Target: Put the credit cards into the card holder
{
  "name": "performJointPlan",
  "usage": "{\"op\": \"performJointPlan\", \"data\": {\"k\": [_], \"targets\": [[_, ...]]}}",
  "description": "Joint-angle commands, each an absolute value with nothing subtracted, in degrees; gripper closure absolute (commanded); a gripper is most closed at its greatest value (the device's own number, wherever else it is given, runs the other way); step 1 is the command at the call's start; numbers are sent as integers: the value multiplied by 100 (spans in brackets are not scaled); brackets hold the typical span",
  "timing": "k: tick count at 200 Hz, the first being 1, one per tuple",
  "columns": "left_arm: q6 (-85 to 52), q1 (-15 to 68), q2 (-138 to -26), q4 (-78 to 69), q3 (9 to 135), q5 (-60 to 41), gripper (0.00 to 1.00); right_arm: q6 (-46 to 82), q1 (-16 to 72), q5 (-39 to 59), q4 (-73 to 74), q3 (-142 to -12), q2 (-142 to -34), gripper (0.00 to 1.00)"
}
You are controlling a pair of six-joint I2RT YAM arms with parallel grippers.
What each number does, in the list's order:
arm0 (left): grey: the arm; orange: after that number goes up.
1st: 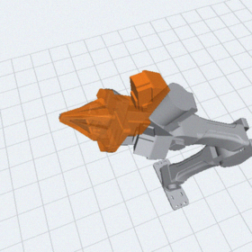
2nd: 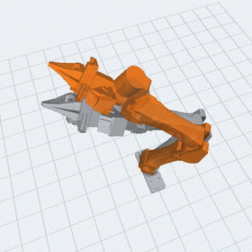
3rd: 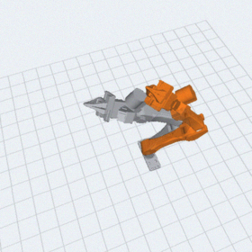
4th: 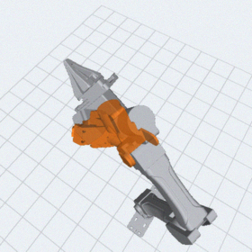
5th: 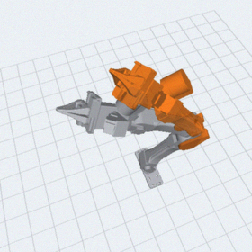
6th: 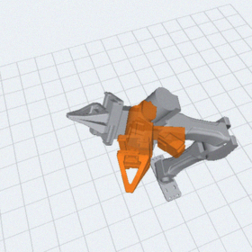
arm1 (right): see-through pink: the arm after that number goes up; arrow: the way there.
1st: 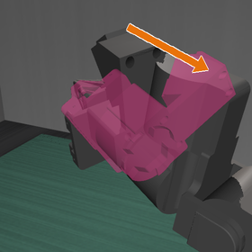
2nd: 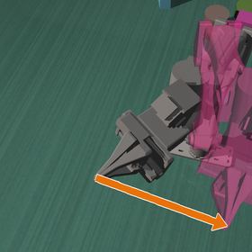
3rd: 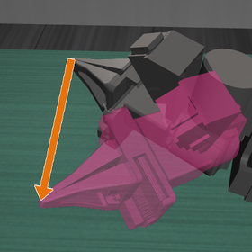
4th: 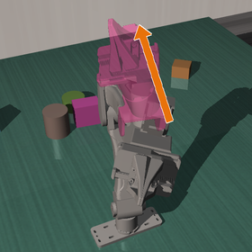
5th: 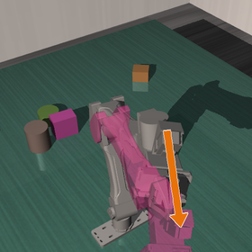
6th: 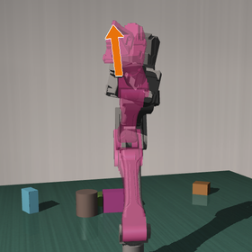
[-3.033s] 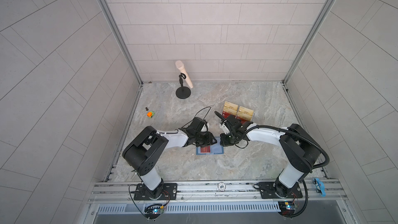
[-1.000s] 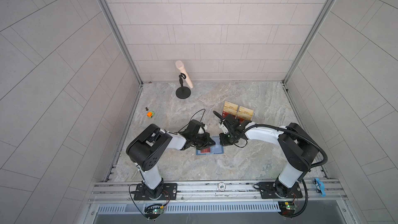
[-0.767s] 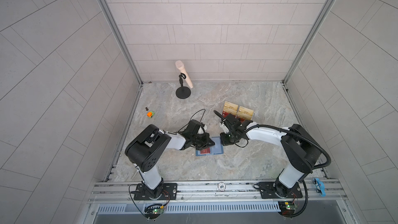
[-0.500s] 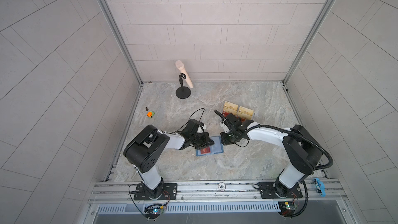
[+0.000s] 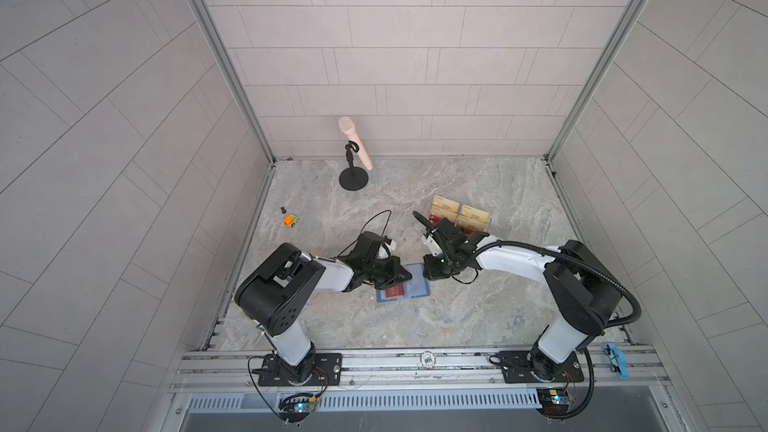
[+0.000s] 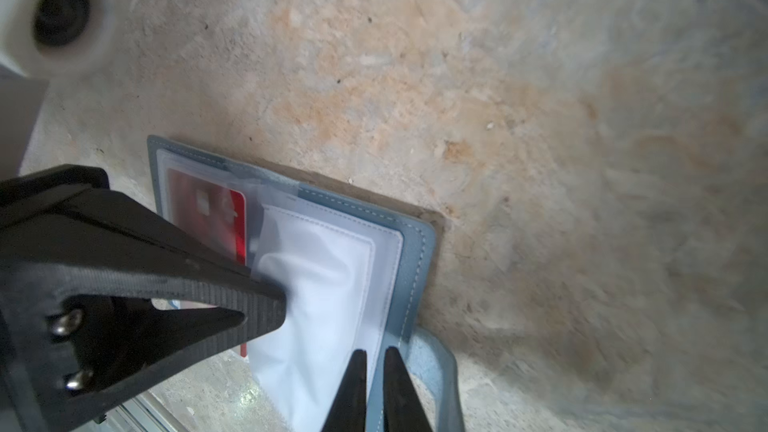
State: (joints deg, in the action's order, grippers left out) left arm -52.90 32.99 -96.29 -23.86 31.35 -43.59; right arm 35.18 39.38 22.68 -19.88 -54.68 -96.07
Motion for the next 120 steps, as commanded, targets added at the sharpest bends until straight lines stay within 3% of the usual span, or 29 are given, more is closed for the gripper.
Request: {"op": "performJointPlan", "data": {"k": [1,120], "targets": [[-5206,3270,-9475,-2632,3020,-4434,100,3627,3972,2379,-1937,-5390,-9670,87],[-5262,3226,-9458,-2895,2848,-4439,99,4055,3951,2864,-1359,-5091,-9687,87]]}}
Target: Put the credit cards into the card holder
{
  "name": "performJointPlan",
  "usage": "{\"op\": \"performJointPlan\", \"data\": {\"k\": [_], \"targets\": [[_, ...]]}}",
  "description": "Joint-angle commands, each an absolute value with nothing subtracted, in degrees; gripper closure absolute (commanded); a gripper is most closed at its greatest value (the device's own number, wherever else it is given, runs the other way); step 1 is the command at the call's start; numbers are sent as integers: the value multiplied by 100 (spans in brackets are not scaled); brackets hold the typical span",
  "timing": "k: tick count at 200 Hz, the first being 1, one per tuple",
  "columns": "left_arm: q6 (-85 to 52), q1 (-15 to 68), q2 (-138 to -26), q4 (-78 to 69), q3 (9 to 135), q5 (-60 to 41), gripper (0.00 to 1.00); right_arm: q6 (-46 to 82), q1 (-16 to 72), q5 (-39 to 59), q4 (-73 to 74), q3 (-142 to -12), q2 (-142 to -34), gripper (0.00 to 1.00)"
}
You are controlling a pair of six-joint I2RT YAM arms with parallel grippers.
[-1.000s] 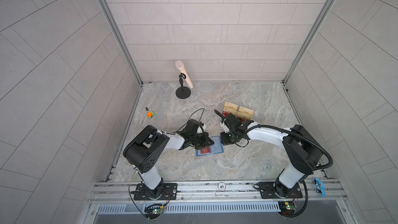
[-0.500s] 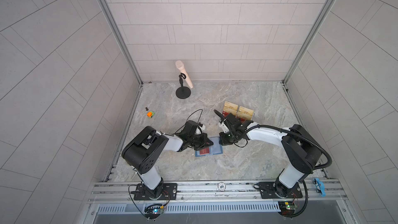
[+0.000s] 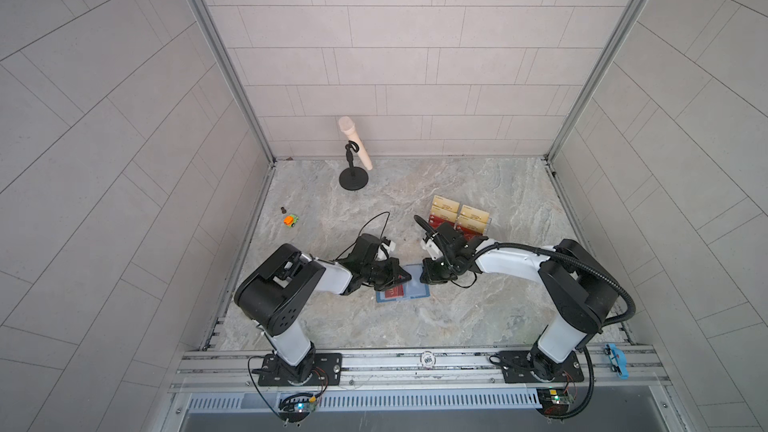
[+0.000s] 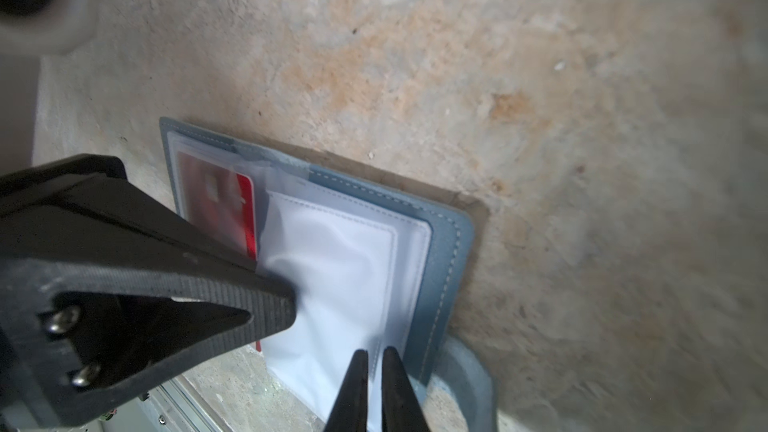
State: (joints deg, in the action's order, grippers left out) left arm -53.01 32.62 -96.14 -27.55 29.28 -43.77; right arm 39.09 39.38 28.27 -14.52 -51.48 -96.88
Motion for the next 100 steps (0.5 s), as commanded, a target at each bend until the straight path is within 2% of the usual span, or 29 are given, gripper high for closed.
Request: {"op": "performJointPlan", "data": {"k": [1,100], "targets": [[-5263,3221,-9457,-2898,2848,-4439,99,4046,3952,2849,-1372,-5085,-9679,87],[-5352,3131,-9403,-3259,2638,-4491,100,4017,3877,2655,-1555,-4989,-9505,88]]}}
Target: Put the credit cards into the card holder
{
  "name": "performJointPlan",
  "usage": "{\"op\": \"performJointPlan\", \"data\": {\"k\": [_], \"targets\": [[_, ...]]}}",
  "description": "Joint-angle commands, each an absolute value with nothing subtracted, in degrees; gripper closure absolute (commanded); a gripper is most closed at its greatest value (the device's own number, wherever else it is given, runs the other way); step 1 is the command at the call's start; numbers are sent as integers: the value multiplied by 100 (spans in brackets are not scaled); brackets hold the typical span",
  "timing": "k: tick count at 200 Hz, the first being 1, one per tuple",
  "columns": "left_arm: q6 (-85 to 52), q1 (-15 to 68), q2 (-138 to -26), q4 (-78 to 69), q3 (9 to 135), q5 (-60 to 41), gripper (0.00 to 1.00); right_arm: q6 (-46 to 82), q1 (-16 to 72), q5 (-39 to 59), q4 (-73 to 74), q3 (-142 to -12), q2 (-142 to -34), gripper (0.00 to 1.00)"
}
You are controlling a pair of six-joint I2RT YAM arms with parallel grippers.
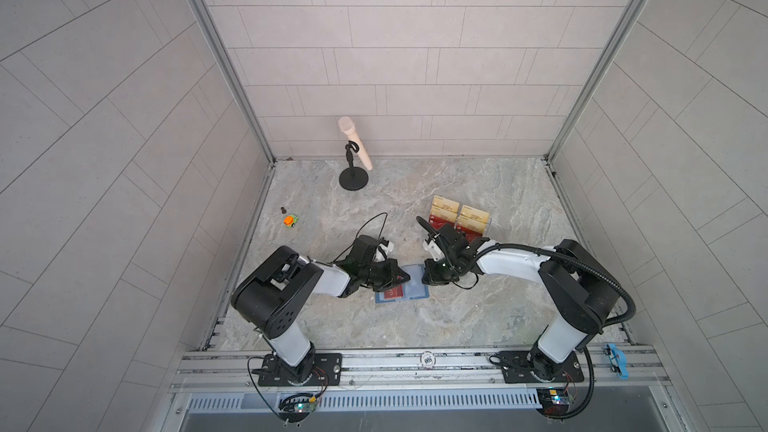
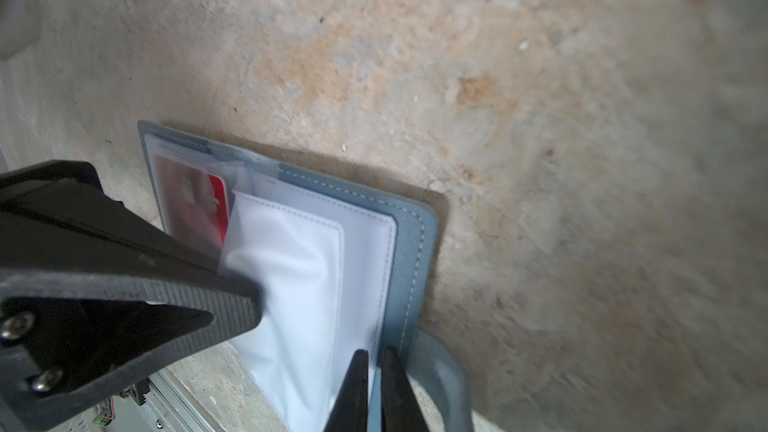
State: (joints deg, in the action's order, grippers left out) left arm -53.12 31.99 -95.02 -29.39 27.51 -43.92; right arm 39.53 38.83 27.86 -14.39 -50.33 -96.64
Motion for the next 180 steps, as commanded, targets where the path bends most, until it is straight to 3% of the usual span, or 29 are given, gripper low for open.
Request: {"op": "performJointPlan", "data": {"k": [1,114,180], "targets": [[-5352,3130,-9404,-3255,2642,-4495,100,4017,3877,2659,-1556,-4986,-9503,88],[-5387,3132,-9501,-3519,2567,-4614,100,4131,3986,3008,-1258,-5106,-9568,88],[-5377,3129,-9497,-3415,2594,-4591,86,4069,4014,2969,-1420,-5259,-9501,88]]}}
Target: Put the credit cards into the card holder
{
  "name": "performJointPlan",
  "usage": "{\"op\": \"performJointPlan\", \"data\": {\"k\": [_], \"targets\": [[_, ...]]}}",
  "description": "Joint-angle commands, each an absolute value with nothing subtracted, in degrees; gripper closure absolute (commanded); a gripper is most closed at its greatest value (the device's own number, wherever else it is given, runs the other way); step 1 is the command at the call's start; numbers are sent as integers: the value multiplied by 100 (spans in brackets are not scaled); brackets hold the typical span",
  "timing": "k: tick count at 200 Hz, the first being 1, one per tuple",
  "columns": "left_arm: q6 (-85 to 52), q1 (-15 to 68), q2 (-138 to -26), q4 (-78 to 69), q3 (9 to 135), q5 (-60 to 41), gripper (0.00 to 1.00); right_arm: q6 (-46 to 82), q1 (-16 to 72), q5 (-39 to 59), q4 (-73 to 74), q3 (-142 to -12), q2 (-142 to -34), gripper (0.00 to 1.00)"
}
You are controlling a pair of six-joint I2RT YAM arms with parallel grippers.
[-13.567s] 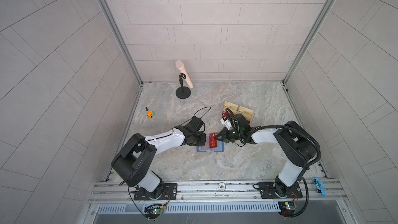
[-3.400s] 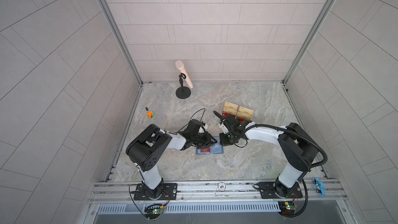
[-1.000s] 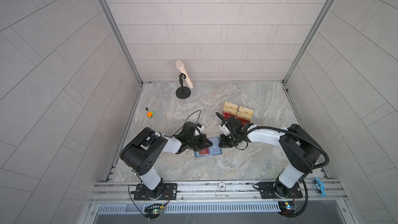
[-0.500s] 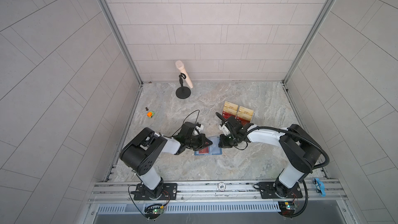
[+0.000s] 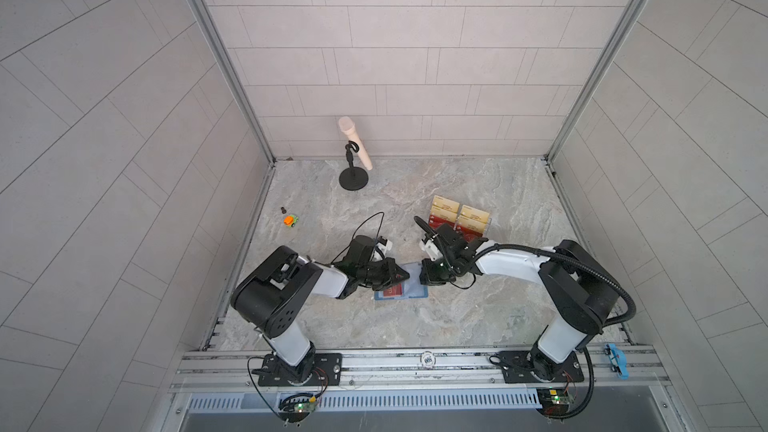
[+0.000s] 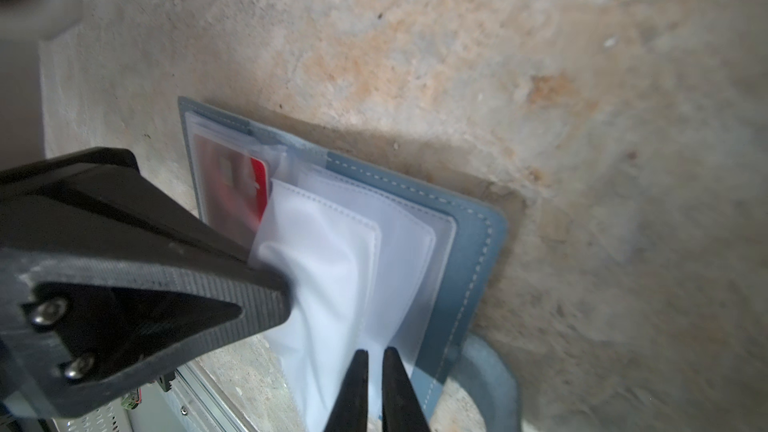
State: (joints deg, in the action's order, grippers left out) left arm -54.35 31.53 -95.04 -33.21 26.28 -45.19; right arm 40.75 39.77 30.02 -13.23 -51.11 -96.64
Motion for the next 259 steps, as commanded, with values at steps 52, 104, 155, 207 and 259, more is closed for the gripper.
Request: {"op": "performJointPlan", "data": {"k": [52,104,155,207,259], "targets": [[-5326,3129,-9363,-3243,2619,-4594,69,4093,4025,3026,-1376,-5311,-9484,88],[-4990,3133,-9017,-2372,2828,-4445,52,4017,4061,2976,-1561,-5443,-9439,88],[-4654,3132,-8738,-1598,2992,-4305,47,4011,4084,2978,-1594,-5498,-9492,88],[-4413,3129,-8500,-1102,3111,-4184,46,3735,4139,2698,-2101,-5756,-9440,88],[-4463,3121,-8252,-1029,3066,-4089,46,3666,4265,2511,-2241,-5871,-9534,85]]}}
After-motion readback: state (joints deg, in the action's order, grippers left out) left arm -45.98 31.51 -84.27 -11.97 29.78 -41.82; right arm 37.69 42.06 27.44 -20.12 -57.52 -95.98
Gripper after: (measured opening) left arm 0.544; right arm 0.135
